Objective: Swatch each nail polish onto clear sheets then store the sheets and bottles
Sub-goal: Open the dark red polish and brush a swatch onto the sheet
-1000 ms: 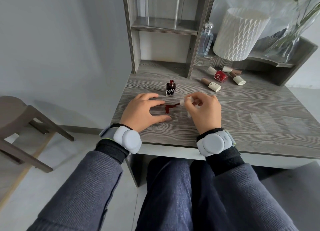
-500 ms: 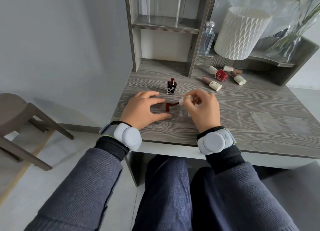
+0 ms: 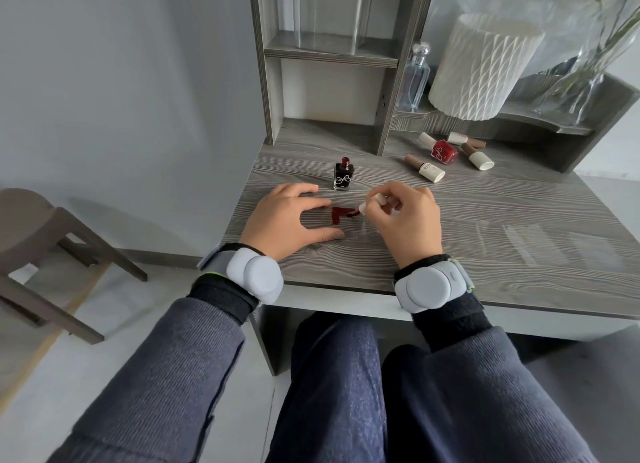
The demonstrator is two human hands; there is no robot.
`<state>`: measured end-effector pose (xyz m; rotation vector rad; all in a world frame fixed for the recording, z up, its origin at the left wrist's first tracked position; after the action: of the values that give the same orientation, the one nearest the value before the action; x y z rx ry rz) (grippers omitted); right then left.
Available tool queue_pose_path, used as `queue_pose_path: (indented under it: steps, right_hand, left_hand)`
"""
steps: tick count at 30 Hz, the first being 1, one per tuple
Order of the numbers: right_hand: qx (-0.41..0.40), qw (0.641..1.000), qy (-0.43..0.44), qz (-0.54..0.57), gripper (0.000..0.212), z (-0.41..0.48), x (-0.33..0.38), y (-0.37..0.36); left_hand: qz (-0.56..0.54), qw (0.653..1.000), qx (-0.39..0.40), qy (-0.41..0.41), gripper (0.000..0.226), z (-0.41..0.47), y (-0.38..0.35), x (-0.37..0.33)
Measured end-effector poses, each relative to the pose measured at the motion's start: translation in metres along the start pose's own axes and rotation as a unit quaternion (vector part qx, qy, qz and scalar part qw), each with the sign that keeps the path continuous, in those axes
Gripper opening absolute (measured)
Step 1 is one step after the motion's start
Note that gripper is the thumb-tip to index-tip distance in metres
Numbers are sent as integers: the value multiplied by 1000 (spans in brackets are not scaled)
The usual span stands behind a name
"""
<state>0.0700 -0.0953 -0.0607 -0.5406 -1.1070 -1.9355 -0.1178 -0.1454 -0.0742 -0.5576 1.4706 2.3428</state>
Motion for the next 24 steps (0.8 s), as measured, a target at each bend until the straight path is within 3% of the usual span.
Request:
queue_pose_path:
  steps: [4, 7, 12, 18, 21, 24]
  right_hand:
    - [-22, 998, 8, 52, 13, -1, 6, 5]
    - [18, 998, 25, 49, 21, -2, 8, 3]
    - [19, 999, 32, 0, 8, 0, 1, -1]
    - [-41, 997, -21, 56, 10, 2, 1, 4]
    - [-28, 996, -28, 83, 3, 3, 0, 7]
    - [-1, 997, -25, 74, 11, 4, -2, 5]
  left_hand:
    - [8, 1000, 3, -2, 79, 0, -1, 0]
    - [7, 1000, 5, 1, 80, 0, -1, 1]
    - [6, 1000, 2, 0, 79, 1, -1, 0]
    - [3, 1000, 6, 1, 79, 0, 1, 0]
    - [3, 1000, 7, 0, 78, 0, 1, 0]
    - [5, 1000, 9, 2, 76, 0, 0, 0]
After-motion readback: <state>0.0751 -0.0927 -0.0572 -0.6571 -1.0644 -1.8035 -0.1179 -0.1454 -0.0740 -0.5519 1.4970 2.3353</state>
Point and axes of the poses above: each hand's wrist, its own z-axis towards the middle knuckle, its own y-axis out of the back of the hand, x = y × z, the point moved 1 cm from there along z, towards the middle knuckle, and after that the axes turned 10 degrees about -x, right-handed, at the moved point
